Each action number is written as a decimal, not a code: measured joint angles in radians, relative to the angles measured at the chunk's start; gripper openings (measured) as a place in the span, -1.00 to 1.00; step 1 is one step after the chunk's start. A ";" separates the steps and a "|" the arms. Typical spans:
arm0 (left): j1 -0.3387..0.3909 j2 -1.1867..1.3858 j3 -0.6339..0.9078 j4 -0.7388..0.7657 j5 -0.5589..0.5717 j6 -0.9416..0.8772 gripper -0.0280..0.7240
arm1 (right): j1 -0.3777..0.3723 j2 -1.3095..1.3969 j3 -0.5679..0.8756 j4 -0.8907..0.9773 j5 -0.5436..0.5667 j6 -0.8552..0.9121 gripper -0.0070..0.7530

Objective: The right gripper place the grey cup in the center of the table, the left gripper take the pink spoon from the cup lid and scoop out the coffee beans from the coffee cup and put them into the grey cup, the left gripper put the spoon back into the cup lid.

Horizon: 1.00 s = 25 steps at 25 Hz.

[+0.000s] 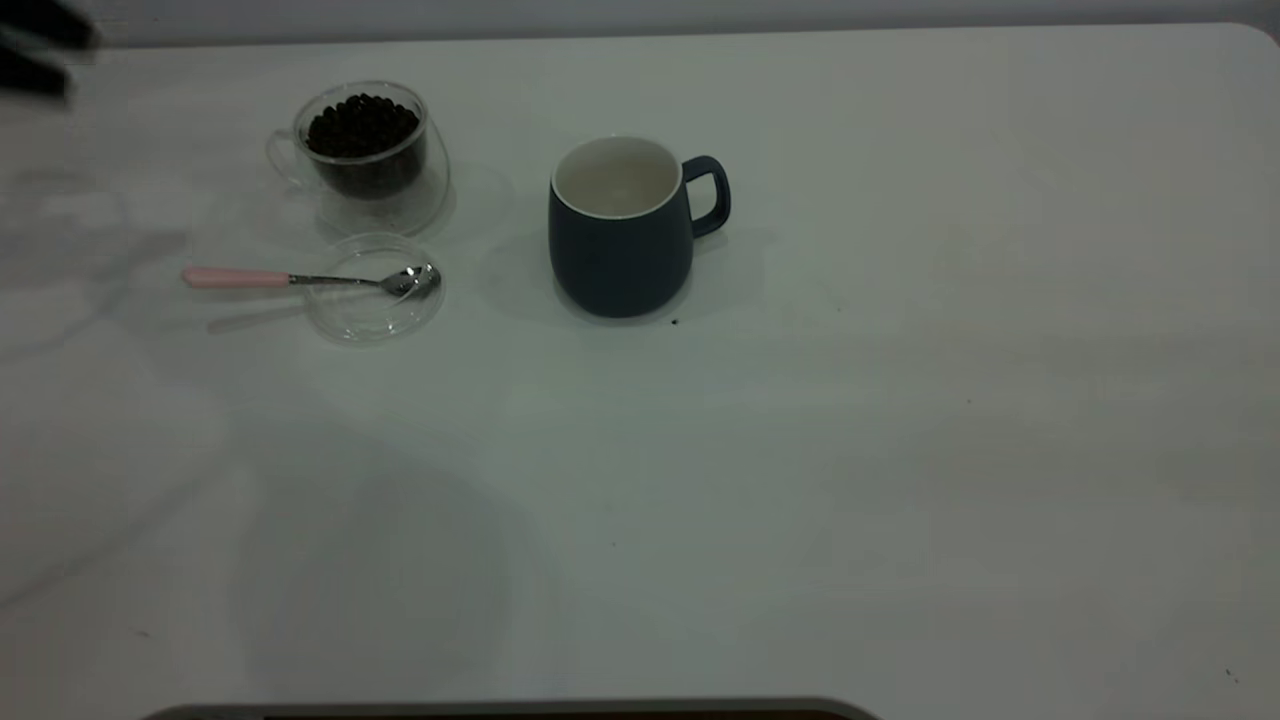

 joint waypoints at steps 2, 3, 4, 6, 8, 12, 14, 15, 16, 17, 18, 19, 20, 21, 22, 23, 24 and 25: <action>0.002 -0.082 -0.007 -0.008 0.004 -0.009 0.55 | 0.000 0.000 0.000 0.000 0.000 0.000 0.00; 0.001 -0.129 -0.008 -0.011 0.005 -0.015 0.55 | 0.000 0.000 0.000 0.000 0.000 0.000 0.00; -0.001 -0.179 -0.008 -0.011 0.005 -0.028 0.55 | 0.000 0.000 0.000 0.000 0.000 0.000 0.00; -0.012 -0.273 -0.008 0.016 -0.002 -0.065 0.55 | 0.000 0.000 0.000 0.000 0.000 0.000 0.00; -0.037 -0.371 -0.008 0.075 -0.009 -0.110 0.55 | 0.000 0.000 0.000 0.000 0.000 0.000 0.00; -0.130 -0.569 -0.008 0.296 -0.002 -0.264 0.55 | 0.000 0.000 0.000 0.000 0.000 0.000 0.00; -0.192 -0.658 -0.008 0.453 0.019 -0.357 0.55 | 0.000 0.000 0.000 0.000 0.000 0.000 0.00; -0.230 -0.691 -0.008 0.521 0.037 -0.405 0.55 | 0.000 0.000 0.000 0.000 0.000 0.000 0.00; -0.267 -0.727 -0.008 0.600 0.044 -0.451 0.55 | 0.000 0.000 0.000 0.000 0.000 0.000 0.00; -0.298 -0.760 -0.008 0.670 0.045 -0.487 0.55 | 0.000 0.000 0.000 0.000 0.000 0.000 0.00; -0.333 -0.789 -0.008 0.733 0.045 -0.528 0.55 | 0.000 0.000 0.000 0.000 0.000 0.000 0.00; -0.365 -0.809 -0.008 0.776 0.045 -0.571 0.55 | 0.000 0.000 0.000 0.000 0.000 0.000 0.00; -0.393 -0.830 -0.008 0.822 0.045 -0.619 0.55 | 0.000 0.000 0.000 0.000 0.000 0.000 0.00; -0.414 -0.849 -0.007 0.860 0.045 -0.660 0.54 | 0.000 0.000 0.000 0.000 0.000 0.000 0.00; -0.435 -0.865 0.005 0.883 0.045 -0.708 0.53 | 0.000 0.000 0.000 0.000 0.000 0.000 0.00; -0.453 -0.885 0.023 0.905 0.045 -0.744 0.52 | 0.000 0.000 0.000 0.000 0.000 0.000 0.00; -0.466 -0.906 0.052 0.919 0.045 -0.765 0.51 | 0.000 0.000 0.000 0.000 0.000 0.000 0.00; -0.480 -0.927 0.089 0.925 0.045 -0.774 0.51 | 0.000 0.000 0.000 0.000 0.000 0.000 0.00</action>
